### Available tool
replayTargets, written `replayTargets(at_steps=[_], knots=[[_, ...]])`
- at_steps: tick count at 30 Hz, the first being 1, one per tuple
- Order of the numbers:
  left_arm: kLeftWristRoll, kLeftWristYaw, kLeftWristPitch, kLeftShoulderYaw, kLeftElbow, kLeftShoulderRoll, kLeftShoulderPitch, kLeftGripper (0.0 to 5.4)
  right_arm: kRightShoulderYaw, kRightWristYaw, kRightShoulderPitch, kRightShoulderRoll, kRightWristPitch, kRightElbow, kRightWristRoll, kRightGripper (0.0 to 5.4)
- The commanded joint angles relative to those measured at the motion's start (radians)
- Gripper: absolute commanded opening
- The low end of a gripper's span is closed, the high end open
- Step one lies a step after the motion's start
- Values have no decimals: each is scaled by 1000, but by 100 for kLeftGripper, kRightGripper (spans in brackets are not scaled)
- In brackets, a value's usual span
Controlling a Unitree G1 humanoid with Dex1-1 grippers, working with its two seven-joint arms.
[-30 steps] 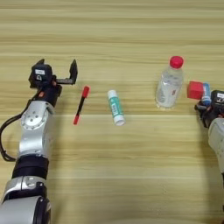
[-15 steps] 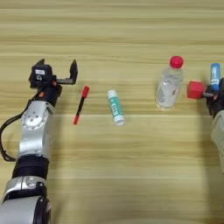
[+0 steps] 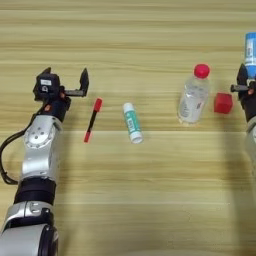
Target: Move the objects on the table
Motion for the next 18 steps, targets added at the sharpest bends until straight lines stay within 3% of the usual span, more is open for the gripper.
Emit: replayTargets(at_steps=[1, 7, 12, 18], knots=[[2, 1, 2, 1, 5, 5, -9, 540, 42, 34, 19, 5, -43, -86, -2, 142], [3, 2, 2, 0, 5, 3, -9, 540, 90, 60, 46, 11, -70, -186, -5, 142], [4, 3, 1, -1, 3, 2, -8, 540, 192, 130, 80, 19, -55, -258, 17, 142], [4, 5, 0, -1, 2, 2, -7, 540, 264, 180, 106, 28, -36, -293, 30, 142]])
